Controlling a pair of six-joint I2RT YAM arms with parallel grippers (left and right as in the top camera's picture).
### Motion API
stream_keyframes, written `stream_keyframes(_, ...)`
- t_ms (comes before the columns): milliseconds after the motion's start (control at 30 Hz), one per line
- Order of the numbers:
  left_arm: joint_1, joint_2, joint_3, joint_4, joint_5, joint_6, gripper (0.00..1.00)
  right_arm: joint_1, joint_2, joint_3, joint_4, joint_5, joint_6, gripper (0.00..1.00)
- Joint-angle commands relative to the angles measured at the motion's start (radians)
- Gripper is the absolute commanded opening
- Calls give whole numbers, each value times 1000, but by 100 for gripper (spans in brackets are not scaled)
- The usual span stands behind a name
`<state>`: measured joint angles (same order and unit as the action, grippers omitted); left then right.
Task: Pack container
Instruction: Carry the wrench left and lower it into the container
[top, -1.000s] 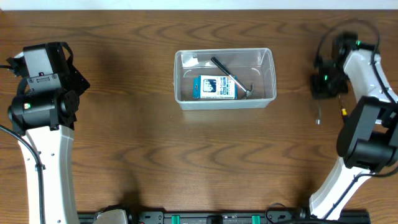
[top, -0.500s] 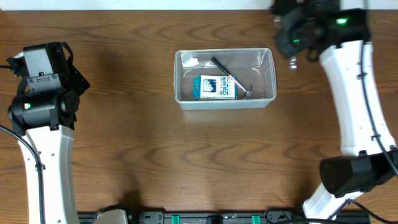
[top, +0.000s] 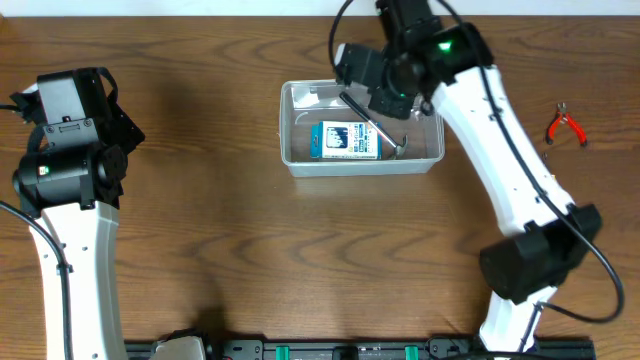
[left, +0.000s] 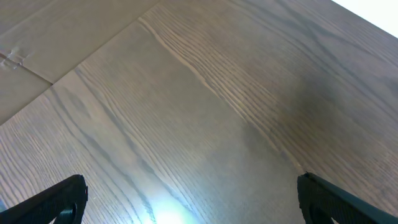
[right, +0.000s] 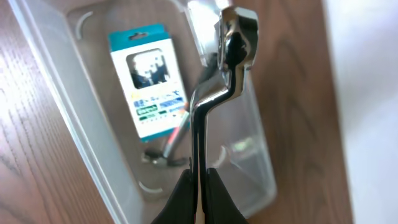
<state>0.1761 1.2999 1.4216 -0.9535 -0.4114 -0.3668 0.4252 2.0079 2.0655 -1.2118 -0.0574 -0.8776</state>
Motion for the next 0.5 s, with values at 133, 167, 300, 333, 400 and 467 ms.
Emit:
stream_keyframes(133, 4, 2, 8, 0, -19, -10, 98, 8, 143, 5, -35, -99, -47, 1)
stream_keyframes(167, 4, 2, 7, 0, -19, -10, 98, 8, 166, 5, -39, -104, -47, 1)
stream_keyframes(300, 4, 2, 7, 0, -19, -10, 98, 8, 228, 5, -43, -105, -43, 1)
stream_keyframes(333, 4, 2, 8, 0, -19, -10, 98, 9, 241, 5, -43, -106, -43, 1)
stream_keyframes(400, 4, 2, 7, 0, -19, -10, 98, 9, 264, 5, -45, -111, -43, 1)
stream_keyframes(467, 4, 2, 7, 0, -19, -10, 98, 9, 282, 5, -45, -117, -43, 1)
